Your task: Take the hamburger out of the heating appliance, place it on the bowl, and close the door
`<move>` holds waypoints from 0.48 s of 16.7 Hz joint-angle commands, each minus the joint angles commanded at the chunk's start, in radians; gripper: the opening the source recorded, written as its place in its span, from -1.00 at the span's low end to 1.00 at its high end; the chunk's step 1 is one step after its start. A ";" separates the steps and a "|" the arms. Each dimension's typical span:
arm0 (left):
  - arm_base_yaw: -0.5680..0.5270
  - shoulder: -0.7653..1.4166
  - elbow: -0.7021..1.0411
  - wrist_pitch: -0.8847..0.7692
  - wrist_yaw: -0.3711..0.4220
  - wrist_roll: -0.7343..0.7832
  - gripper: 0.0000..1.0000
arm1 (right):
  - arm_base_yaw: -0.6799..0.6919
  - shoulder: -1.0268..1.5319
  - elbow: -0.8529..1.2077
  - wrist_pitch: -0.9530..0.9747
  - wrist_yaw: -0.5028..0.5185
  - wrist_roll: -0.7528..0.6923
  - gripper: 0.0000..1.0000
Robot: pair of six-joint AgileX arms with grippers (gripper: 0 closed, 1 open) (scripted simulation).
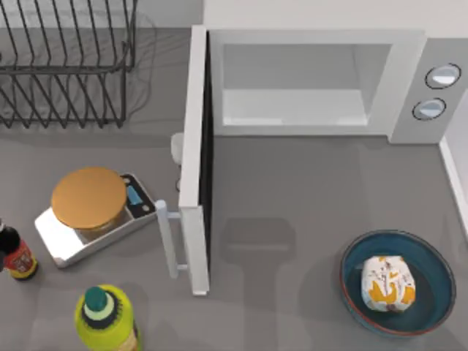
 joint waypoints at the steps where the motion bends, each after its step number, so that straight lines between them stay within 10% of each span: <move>1: 0.039 -0.014 0.011 -0.025 0.039 0.000 -1.00 | 0.000 0.000 0.000 0.000 0.000 0.000 1.00; 8: 0.132 -0.049 0.028 -0.081 0.132 0.000 -1.00 | 0.000 0.000 0.000 0.000 0.000 0.000 1.00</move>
